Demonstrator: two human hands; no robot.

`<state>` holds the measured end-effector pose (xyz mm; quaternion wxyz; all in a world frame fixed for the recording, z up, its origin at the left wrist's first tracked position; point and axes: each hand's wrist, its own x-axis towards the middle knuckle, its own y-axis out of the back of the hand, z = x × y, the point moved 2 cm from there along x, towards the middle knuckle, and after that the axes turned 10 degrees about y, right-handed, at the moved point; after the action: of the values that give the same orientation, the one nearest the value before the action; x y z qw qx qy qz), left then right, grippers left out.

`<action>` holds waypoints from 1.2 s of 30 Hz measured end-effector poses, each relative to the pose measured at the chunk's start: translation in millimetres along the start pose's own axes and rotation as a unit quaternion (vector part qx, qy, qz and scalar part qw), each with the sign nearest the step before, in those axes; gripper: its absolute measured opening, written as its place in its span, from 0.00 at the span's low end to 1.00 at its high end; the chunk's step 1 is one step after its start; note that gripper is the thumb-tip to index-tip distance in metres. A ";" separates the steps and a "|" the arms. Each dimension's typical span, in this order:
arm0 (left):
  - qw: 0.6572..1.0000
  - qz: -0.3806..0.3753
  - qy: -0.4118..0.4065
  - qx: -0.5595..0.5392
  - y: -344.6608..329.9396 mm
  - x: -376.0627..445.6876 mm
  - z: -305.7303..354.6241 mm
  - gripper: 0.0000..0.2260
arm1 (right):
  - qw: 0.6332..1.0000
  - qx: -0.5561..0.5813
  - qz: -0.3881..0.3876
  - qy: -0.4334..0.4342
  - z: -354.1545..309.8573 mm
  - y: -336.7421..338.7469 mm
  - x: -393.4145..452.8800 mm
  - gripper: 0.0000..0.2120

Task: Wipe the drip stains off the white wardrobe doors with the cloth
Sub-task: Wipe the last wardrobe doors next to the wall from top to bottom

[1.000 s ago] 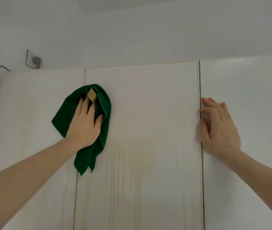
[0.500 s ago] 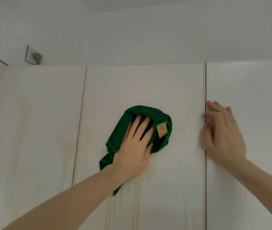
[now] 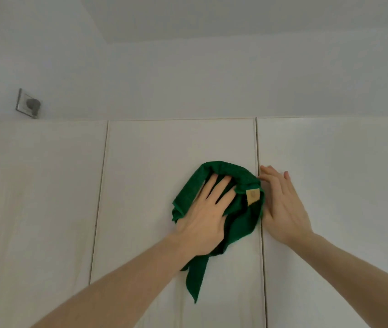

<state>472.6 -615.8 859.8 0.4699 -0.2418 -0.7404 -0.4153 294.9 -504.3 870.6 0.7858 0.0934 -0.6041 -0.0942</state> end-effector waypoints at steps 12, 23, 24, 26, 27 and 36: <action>0.978 0.003 0.187 0.089 73.1 -80.8 -120.1 0.28 | 0.999 -0.011 -0.039 0.021 -17.6 -20.7 -60.2 0.27; 0.962 -0.029 0.264 0.061 14.1 -145.0 -133.9 0.28 | 0.999 -0.038 0.021 0.032 -13.6 -44.0 -66.4 0.27; 0.964 -0.027 0.258 0.062 8.0 -144.2 -126.8 0.27 | 0.998 -0.040 0.024 0.035 -13.3 -45.6 -66.7 0.27; 0.970 -0.024 0.230 0.069 -3.5 -140.0 -109.7 0.27 | 0.998 -0.043 0.028 0.034 -13.4 -48.0 -66.6 0.27; 0.975 -0.026 0.209 0.072 -9.0 -137.1 -99.3 0.27 | 0.998 -0.043 0.030 0.034 -13.5 -48.7 -66.4 0.27; 0.996 -0.057 0.052 0.047 -45.2 -96.4 0.0 0.30 | 0.998 -0.042 0.039 0.036 -12.6 -49.0 -68.8 0.27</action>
<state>481.3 -637.1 755.8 0.4940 -0.1546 -0.7465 -0.4182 288.0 -533.2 790.5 0.8135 0.0401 -0.5739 -0.0849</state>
